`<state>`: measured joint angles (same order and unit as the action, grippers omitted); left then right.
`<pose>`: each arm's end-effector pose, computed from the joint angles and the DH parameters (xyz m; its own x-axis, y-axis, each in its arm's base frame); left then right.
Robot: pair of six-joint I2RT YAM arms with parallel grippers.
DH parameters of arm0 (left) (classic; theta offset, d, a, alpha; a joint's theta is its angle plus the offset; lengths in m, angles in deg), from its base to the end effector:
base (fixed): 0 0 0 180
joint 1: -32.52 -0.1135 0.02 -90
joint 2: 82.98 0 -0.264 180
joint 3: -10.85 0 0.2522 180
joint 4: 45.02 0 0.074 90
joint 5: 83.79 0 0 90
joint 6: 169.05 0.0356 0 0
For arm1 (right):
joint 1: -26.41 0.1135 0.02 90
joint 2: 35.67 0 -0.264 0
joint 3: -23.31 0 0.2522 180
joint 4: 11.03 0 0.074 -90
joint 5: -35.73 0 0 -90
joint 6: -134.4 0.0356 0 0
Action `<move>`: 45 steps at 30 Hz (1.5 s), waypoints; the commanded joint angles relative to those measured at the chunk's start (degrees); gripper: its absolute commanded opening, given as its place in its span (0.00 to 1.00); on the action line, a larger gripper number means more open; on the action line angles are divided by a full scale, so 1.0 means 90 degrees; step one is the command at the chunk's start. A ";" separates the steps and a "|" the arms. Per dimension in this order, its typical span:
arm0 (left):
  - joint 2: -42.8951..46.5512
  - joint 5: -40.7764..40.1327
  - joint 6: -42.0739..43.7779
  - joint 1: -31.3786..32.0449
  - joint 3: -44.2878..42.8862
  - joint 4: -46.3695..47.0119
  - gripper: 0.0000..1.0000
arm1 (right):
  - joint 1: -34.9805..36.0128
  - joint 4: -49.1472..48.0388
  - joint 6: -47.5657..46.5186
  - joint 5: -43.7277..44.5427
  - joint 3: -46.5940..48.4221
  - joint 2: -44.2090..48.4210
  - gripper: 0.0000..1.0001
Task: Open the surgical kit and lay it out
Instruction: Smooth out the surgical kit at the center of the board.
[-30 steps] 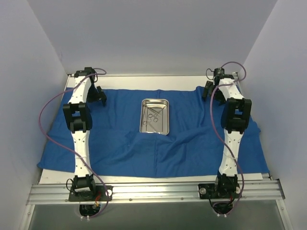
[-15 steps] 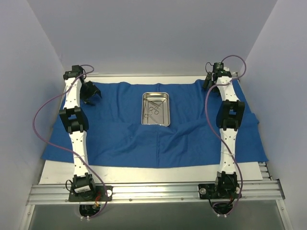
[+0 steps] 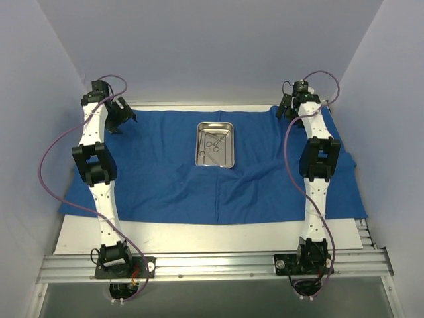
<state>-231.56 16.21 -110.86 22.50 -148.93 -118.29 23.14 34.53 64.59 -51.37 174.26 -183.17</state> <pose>0.5366 0.0885 0.2038 -0.6913 -0.6493 -0.3172 -0.5362 0.7551 -0.3773 0.5746 -0.0346 0.1971 -0.5957 0.3793 -0.7080 0.3197 0.9206 0.2242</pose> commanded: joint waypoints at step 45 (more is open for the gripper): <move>-0.1717 0.0588 -0.0323 0.0508 -0.1619 -0.0371 0.87 | 0.0519 0.0336 -0.0074 0.0050 0.0041 -0.0761 0.93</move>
<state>-244.21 23.20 -115.76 27.98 -165.60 -129.15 28.21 35.79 62.49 -48.09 177.10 -187.50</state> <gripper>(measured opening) 0.859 0.926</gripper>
